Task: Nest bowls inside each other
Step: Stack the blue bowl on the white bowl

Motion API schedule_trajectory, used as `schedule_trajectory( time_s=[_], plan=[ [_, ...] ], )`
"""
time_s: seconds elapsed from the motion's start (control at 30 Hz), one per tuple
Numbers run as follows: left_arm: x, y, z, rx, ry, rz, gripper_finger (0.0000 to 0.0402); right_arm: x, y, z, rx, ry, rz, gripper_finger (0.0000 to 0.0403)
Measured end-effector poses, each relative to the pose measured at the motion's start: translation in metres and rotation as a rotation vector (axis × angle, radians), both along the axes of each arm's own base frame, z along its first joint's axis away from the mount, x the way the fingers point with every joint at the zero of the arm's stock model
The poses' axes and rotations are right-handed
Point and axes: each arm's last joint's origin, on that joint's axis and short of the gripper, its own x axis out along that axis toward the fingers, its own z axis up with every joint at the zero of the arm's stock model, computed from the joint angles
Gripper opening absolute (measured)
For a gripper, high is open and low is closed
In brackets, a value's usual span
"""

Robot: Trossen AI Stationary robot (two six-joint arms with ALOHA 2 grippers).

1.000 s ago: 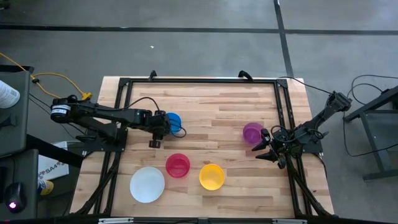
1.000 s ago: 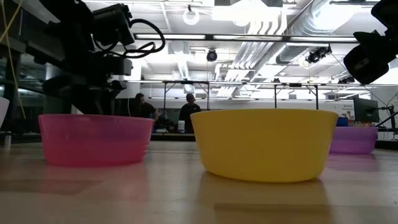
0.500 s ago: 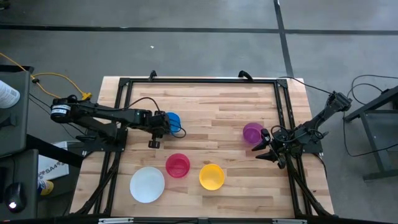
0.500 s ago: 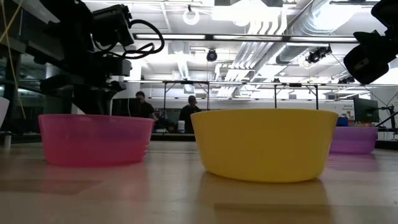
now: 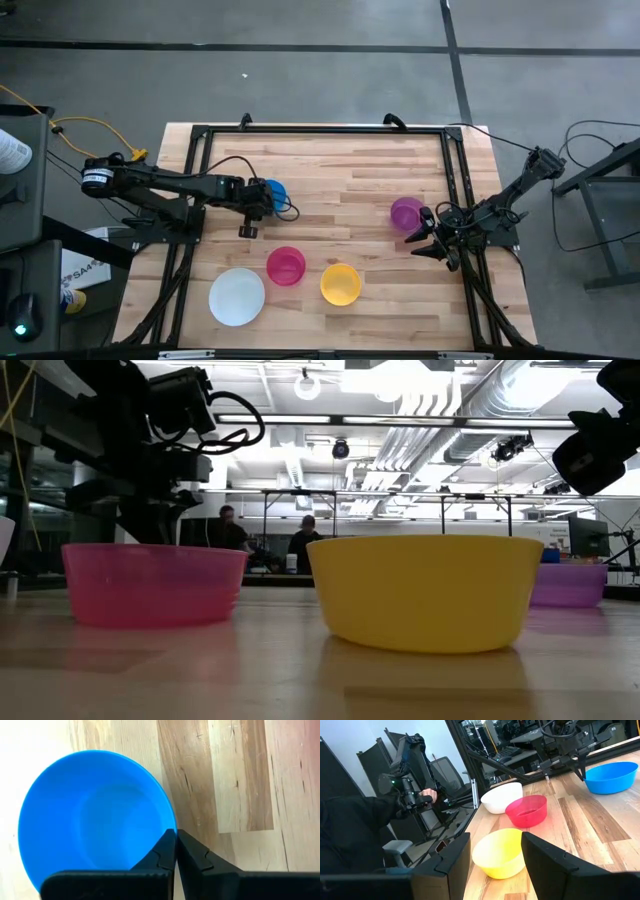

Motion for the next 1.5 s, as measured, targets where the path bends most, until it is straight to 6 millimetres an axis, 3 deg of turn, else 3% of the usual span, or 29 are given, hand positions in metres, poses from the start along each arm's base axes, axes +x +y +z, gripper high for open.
schedule_trajectory(
  time_s=[0.3,0.67,1.27,1.5],
  plan=[
    [0.0,0.0,0.002,-0.024,-0.01,0.044,0.0001,0.0,0.0,0.0,0.0,0.0,0.0,0.0169],
    [0.008,-0.007,0.041,-0.053,-0.025,0.149,0.0001,0.0,0.0,-0.002,-0.011,0.014,0.0,0.0169],
    [0.001,-0.083,0.098,-0.158,-0.124,0.398,0.0,0.0,0.0,-0.002,-0.018,0.016,0.0,0.0169],
    [-0.002,-0.114,0.11,-0.245,-0.153,0.45,0.0,0.0,0.0,-0.002,-0.021,0.015,0.013,0.0169]
  ],
)
